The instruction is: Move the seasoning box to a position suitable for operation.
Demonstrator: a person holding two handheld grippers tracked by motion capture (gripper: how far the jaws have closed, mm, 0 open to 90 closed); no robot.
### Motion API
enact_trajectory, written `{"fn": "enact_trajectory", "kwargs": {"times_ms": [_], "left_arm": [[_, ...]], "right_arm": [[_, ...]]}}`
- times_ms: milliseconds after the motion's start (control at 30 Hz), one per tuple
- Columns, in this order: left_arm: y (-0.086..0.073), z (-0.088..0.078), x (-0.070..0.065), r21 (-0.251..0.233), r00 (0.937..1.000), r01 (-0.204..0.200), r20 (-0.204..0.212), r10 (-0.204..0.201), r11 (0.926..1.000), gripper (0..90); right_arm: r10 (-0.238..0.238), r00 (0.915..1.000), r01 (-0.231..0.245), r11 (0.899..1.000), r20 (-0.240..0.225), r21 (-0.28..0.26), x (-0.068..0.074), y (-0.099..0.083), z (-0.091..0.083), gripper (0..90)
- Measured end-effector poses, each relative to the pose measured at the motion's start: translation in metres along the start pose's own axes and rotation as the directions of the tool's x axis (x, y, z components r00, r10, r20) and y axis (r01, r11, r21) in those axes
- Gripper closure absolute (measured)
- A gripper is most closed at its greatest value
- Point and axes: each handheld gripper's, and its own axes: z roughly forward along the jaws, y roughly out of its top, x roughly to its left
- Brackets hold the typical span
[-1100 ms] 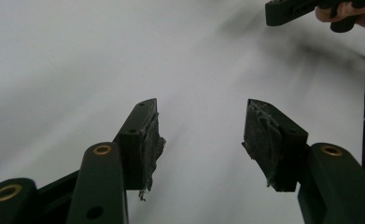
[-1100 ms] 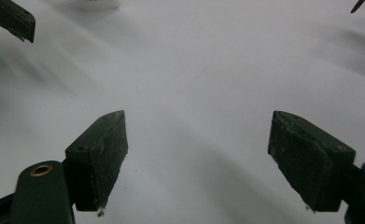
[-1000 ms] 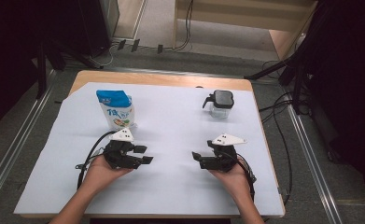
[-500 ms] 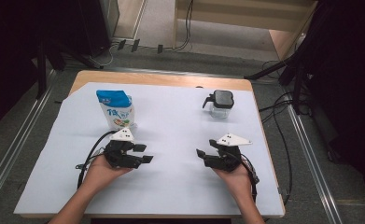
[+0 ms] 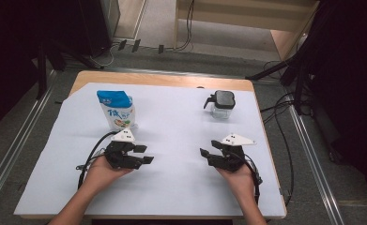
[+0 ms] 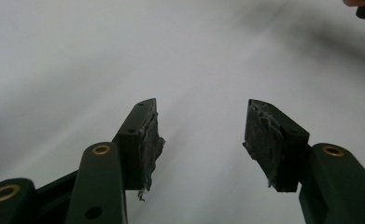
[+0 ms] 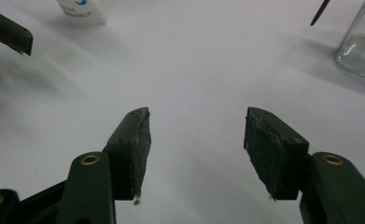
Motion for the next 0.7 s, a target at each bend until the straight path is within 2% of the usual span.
{"fn": "enact_trajectory", "kwargs": {"times_ms": [67,100,200,300,333,400,433,500,567,700], "left_arm": [[0.000,0.000,0.000,0.005,1.0000,-0.005,-0.007,0.005,1.0000,45.1],[0.000,0.000,0.000,0.006,1.0000,-0.004,-0.002,0.004,1.0000,45.1],[-0.001,0.001,-0.001,0.014,1.0000,-0.001,0.001,0.001,0.9999,45.1],[-0.001,0.000,-0.002,0.018,0.9999,-0.004,0.011,0.003,0.9998,45.6],[-0.001,0.000,-0.003,0.021,1.0000,-0.006,0.005,0.006,0.9998,45.5],[-0.001,-0.001,-0.004,0.021,0.9999,-0.009,0.008,0.008,0.9997,45.4],[-0.001,-0.001,-0.004,0.020,0.9999,-0.009,0.007,0.009,0.9998,45.1],[-0.002,-0.002,-0.005,0.023,0.9999,-0.014,0.000,0.014,0.9996,45.1],[-0.003,-0.002,-0.005,0.022,0.9999,-0.014,0.003,0.014,0.9997,44.9],[-0.005,-0.005,-0.004,0.006,0.9999,0.006,0.010,-0.006,1.0000,44.8]], "right_arm": [[0.002,1.0000,-0.002,1.000,0.002,0.002,-0.002,0.000,0.000,45.1],[0.028,0.9996,-0.028,1.000,-0.003,0.009,-0.007,0.002,-0.001,46.9],[0.044,0.9990,-0.044,0.999,0.003,0.000,-0.011,0.004,-0.001,46.8],[0.046,0.9984,-0.046,0.999,0.032,-0.006,-0.017,0.007,-0.001,46.2],[0.061,0.9971,-0.060,0.998,0.046,-0.015,-0.022,0.010,-0.001,47.1],[0.063,0.9962,-0.062,0.998,0.060,-0.013,-0.023,0.011,-0.001,48.0],[0.062,0.9950,-0.059,0.998,0.078,-0.033,-0.027,0.016,-0.002,48.7],[0.070,0.9937,-0.067,0.997,0.087,-0.038,-0.029,0.019,-0.003,49.7],[0.113,0.9893,-0.107,0.992,0.093,-0.063,-0.037,0.024,-0.003,49.8],[0.141,0.9853,-0.134,0.989,0.097,-0.069,-0.045,0.023,0.001,49.7]]}}
